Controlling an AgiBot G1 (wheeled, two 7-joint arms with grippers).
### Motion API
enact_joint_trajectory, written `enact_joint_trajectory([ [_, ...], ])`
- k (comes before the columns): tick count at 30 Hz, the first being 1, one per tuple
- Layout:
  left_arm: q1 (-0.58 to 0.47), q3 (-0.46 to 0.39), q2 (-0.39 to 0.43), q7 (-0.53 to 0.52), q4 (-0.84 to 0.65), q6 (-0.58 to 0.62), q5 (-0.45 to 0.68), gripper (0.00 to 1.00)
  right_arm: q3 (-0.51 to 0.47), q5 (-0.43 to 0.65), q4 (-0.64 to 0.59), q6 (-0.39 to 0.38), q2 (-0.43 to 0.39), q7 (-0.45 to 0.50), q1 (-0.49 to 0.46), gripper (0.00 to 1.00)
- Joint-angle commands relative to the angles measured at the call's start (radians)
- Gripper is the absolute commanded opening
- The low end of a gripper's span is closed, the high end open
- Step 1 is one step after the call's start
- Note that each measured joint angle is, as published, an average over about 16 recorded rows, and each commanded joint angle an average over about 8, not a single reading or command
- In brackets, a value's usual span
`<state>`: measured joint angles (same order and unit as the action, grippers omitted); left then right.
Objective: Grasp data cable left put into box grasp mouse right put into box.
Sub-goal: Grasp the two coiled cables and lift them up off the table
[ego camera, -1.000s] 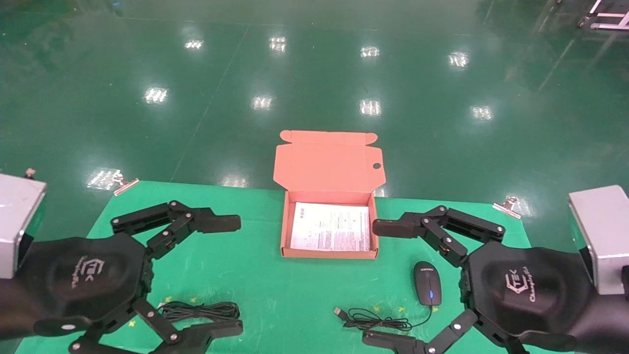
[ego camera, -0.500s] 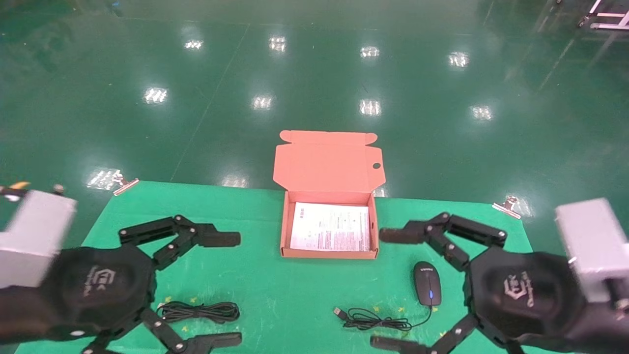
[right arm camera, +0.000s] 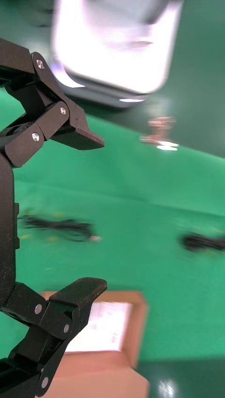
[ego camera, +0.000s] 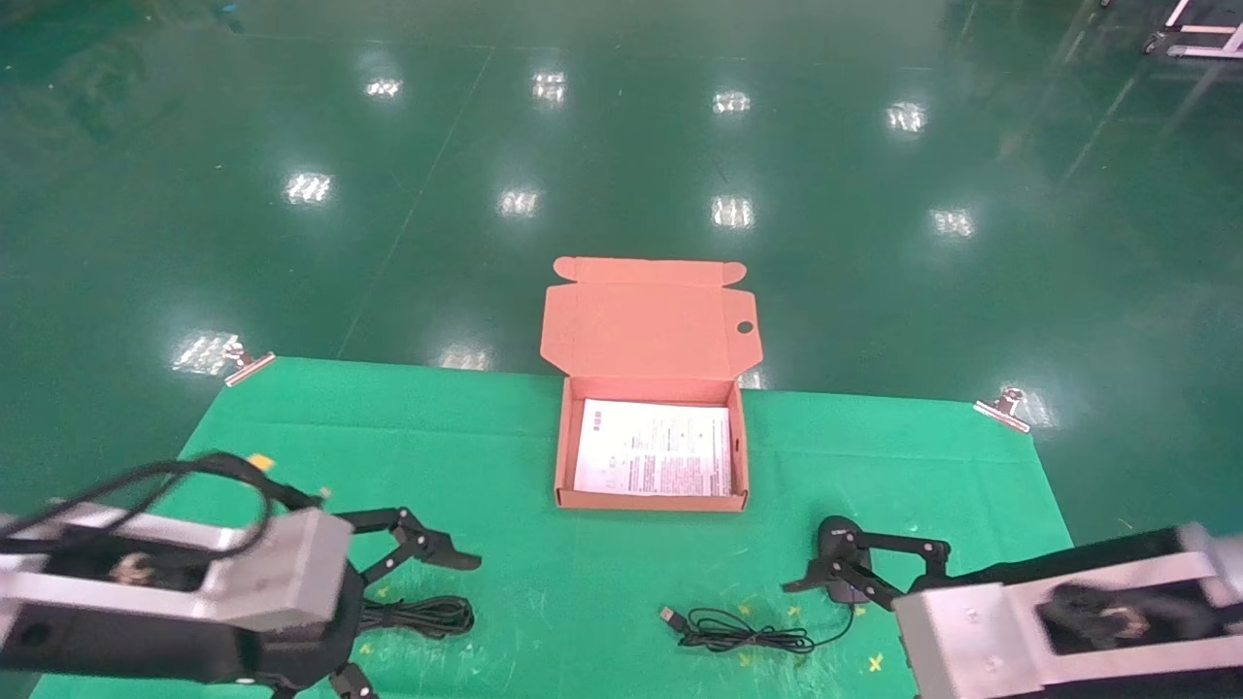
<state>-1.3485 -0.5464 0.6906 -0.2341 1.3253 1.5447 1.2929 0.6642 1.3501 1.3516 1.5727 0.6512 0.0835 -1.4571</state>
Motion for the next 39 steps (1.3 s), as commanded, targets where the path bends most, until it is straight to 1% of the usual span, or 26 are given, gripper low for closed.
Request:
enact_joint_trajectory([
  [1,-0.030,-0.032,0.017,0.002,0.001,0.008,0.055,1.00,0.066,0.069,0.003,0.000,0.013,-0.020,-0.052,1.00],
  [4,-0.062,-0.080,0.041,0.010,0.006,0.003,0.145,1.00,0.149,0.158,0.005,-0.007,0.046,-0.034,-0.101,1.00],
  [8,-0.092,-0.141,0.075,0.021,0.014,-0.013,0.269,1.00,0.240,0.266,0.006,-0.020,0.088,-0.040,-0.138,1.00],
  [11,-0.099,-0.180,0.100,0.023,0.016,-0.031,0.353,1.00,0.292,0.331,0.007,-0.034,0.115,-0.035,-0.146,1.00],
  [15,-0.086,-0.222,0.128,0.006,0.013,-0.059,0.445,1.00,0.336,0.400,0.007,-0.066,0.139,-0.018,-0.132,1.00],
  [18,-0.069,-0.246,0.148,-0.016,0.007,-0.084,0.505,1.00,0.354,0.444,0.006,-0.104,0.150,0.004,-0.107,1.00],
  [24,-0.037,-0.279,0.190,-0.079,-0.041,-0.132,0.596,1.00,0.370,0.528,0.005,-0.205,0.165,0.063,-0.045,1.00],
  [28,-0.025,-0.291,0.226,-0.113,-0.114,-0.165,0.636,1.00,0.374,0.573,0.002,-0.277,0.173,0.111,0.003,1.00],
  [33,-0.026,-0.300,0.275,-0.123,-0.228,-0.209,0.671,1.00,0.373,0.614,-0.004,-0.360,0.182,0.168,0.060,1.00],
  [39,-0.034,-0.302,0.321,-0.113,-0.352,-0.260,0.693,1.00,0.371,0.644,-0.019,-0.424,0.201,0.220,0.102,1.00],
])
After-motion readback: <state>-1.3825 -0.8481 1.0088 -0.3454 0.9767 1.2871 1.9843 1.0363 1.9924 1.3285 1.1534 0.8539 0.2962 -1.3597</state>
